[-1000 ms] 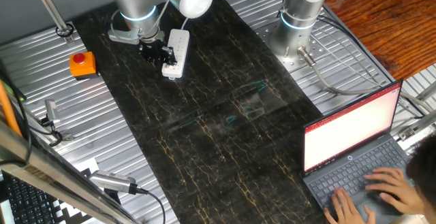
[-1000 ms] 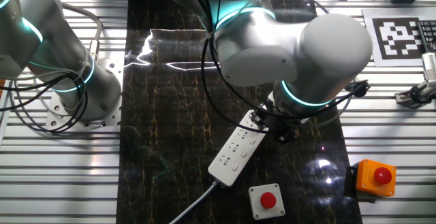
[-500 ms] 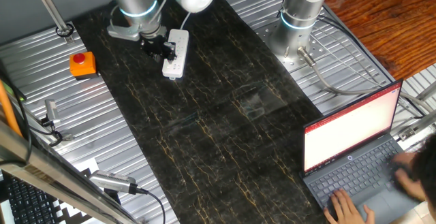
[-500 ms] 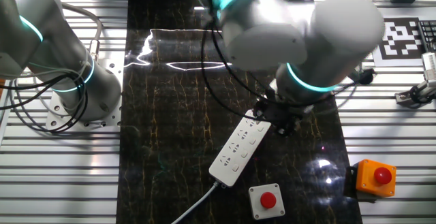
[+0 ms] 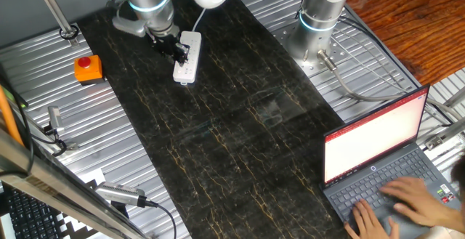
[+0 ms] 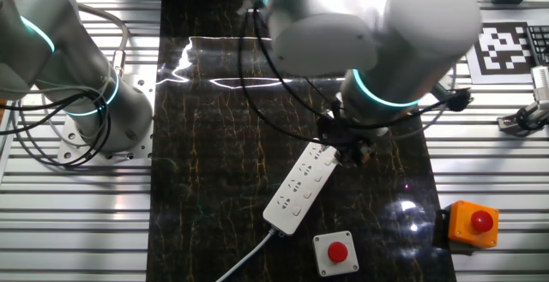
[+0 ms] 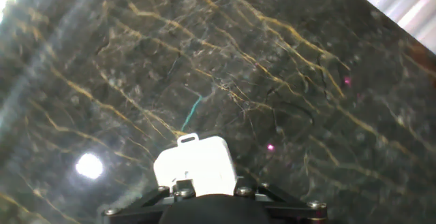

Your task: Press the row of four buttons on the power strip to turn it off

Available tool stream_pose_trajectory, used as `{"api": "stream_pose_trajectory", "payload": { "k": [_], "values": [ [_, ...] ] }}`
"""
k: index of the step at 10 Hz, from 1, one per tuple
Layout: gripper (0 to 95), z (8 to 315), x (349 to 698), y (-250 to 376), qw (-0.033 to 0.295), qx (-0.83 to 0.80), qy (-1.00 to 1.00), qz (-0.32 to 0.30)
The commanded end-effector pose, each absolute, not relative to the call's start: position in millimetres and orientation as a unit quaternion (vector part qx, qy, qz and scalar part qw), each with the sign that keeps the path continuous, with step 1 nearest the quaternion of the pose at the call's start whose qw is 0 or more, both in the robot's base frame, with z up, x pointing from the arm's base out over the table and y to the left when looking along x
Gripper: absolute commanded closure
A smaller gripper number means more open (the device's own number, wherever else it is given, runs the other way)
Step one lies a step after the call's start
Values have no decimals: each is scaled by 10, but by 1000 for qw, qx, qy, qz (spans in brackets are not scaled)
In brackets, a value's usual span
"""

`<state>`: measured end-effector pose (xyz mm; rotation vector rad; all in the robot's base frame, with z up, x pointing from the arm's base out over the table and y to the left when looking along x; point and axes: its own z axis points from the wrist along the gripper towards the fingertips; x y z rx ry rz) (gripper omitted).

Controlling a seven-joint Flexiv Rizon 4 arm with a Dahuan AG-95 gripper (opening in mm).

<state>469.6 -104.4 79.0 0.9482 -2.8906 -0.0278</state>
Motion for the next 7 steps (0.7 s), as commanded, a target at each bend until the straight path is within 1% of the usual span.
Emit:
{"api": "stream_pose_trajectory", "payload": {
  "k": [1,3,6,7],
  "values": [
    [950,871,4655,-1008,35,260,-965,-27],
    [950,953,4591,-967,33,222,-974,-31],
    [950,993,4549,-946,12,212,-977,-30],
    [950,992,4550,-946,11,209,-977,-29]
  ]
}}
